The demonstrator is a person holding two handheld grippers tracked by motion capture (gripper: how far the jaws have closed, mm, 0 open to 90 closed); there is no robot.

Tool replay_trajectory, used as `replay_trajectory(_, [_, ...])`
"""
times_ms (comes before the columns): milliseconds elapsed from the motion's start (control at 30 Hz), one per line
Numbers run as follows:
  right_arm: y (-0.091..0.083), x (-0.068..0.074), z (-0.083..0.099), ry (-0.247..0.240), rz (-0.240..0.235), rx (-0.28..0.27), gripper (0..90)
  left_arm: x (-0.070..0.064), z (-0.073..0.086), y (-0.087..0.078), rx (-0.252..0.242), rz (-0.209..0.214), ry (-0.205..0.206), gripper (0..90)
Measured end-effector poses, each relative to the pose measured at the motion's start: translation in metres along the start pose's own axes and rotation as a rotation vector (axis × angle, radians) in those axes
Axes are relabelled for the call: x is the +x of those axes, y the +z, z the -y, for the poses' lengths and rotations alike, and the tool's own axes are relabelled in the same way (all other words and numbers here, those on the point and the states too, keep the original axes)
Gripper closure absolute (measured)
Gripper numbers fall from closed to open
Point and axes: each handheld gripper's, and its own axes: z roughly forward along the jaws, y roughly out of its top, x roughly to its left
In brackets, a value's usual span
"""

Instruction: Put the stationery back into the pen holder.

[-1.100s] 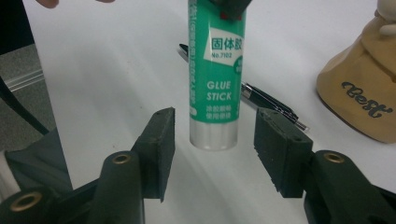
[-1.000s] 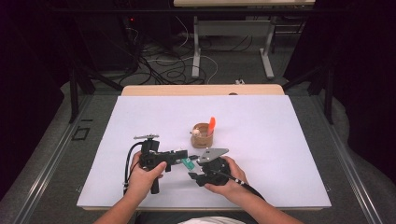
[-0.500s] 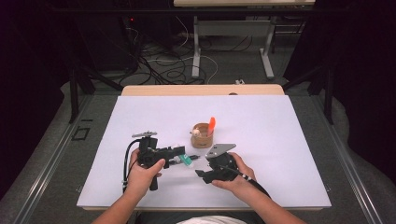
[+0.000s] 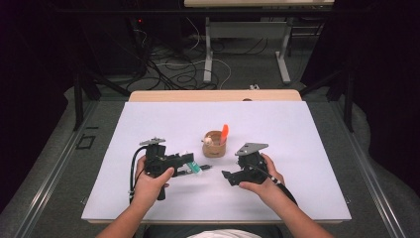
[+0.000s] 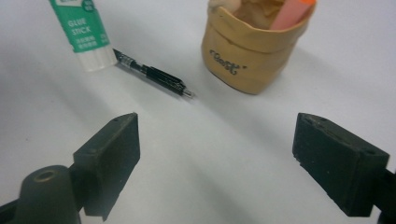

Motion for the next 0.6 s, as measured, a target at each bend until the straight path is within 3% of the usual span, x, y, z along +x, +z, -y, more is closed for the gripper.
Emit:
replay_trajectory(167, [-0.007,-0.007,0.003,0.036,0.011,-0.007,11.2,-0.002,-0.004,0.001,-0.004,-0.021,0.029,64.8])
replay_trajectory(367, [-0.015,-0.017,0.008,0.053,0.053,0.014,6.8,-0.005,-0.013,0.0,-0.009,-0.029,0.055,64.7])
replay_trajectory(500, [-0.021,-0.022,0.012,0.059,0.068,0.001,0.0,-0.006,-0.021,0.0,-0.013,-0.036,0.067,64.7])
replay_trajectory(600, [-0.026,-0.027,0.017,0.064,0.083,-0.006,0.0,-0.008,-0.028,0.002,-0.014,-0.041,0.078,64.8])
